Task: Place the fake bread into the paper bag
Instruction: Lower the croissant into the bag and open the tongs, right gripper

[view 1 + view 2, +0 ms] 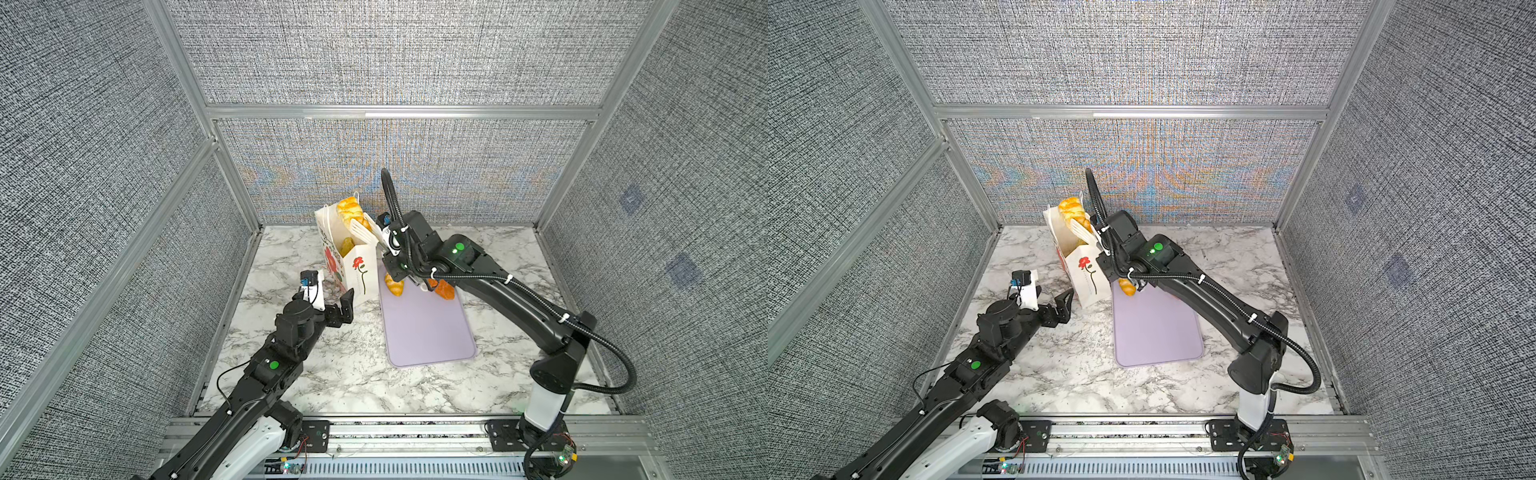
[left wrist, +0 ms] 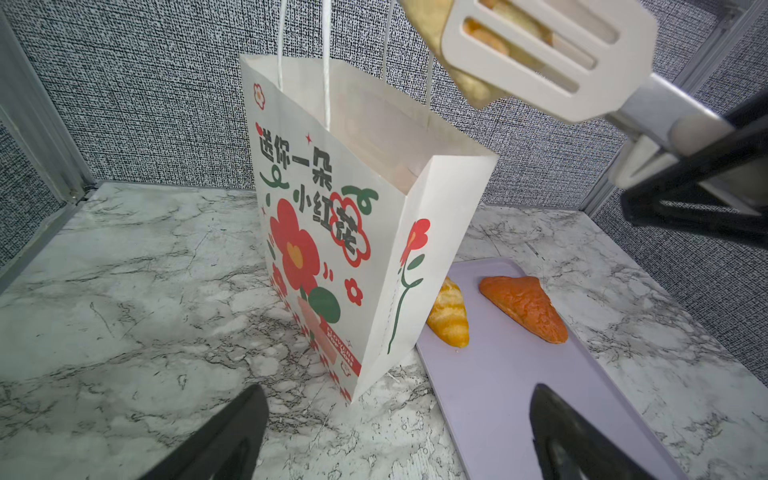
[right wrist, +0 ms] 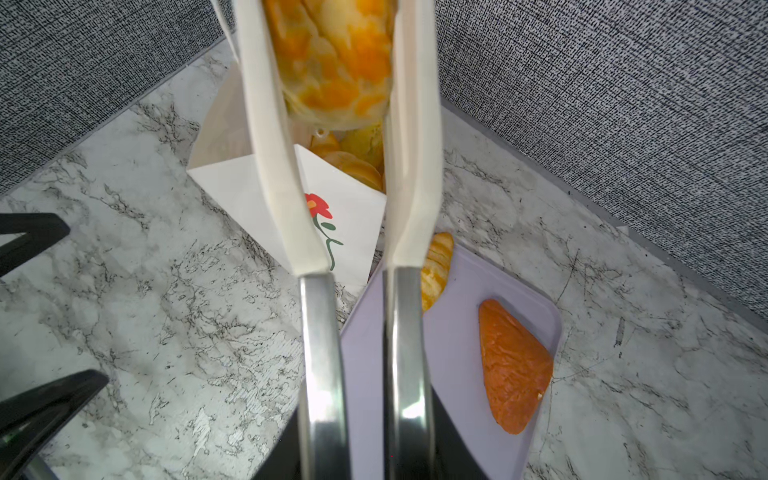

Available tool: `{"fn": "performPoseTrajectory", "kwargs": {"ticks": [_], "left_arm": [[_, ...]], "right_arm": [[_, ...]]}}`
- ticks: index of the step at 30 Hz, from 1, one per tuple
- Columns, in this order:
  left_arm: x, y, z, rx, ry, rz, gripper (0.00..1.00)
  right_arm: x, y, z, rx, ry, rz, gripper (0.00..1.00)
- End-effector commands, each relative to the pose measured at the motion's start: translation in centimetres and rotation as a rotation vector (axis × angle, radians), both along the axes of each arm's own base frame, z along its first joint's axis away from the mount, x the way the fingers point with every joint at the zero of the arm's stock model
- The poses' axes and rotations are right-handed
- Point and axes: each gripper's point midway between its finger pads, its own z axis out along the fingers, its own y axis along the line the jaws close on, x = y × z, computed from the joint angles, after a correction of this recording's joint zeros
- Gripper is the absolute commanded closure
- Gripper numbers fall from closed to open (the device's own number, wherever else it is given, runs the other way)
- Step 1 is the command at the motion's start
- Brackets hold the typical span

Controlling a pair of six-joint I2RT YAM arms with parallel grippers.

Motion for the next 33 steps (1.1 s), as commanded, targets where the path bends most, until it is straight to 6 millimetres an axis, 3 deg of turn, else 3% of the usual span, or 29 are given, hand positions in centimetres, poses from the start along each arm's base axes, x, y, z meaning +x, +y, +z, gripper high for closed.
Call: {"fn": "performPoseTrajectory", "kwargs": {"ticks": [1,20,27,33], "left_arm": [[-0.2,0.1,-0.1,0.003,0.009,-0.004,0.0],[-0.2,-1.6,-2.1,-0.049,0.063,-0.074,0.01],[-0.3,-1.7,-2.3,-0.046,0.077,-0.079,0.01],[-0.4,-2.1,-2.0,-0.028,0.069,-0.11,0.01]], "right_arm": [[0.1,0.6,0.1,0.016,0.015,0.01,0.69],[1.9,1.6,-1.8,-0.002,0.065,0.003,0.65],[1.7,1.5,-1.6,-0.007,0.064,0.007,0.47],[1.4,0.8,-1.0,-0.006,0.046,-0.001,0.4]]}}
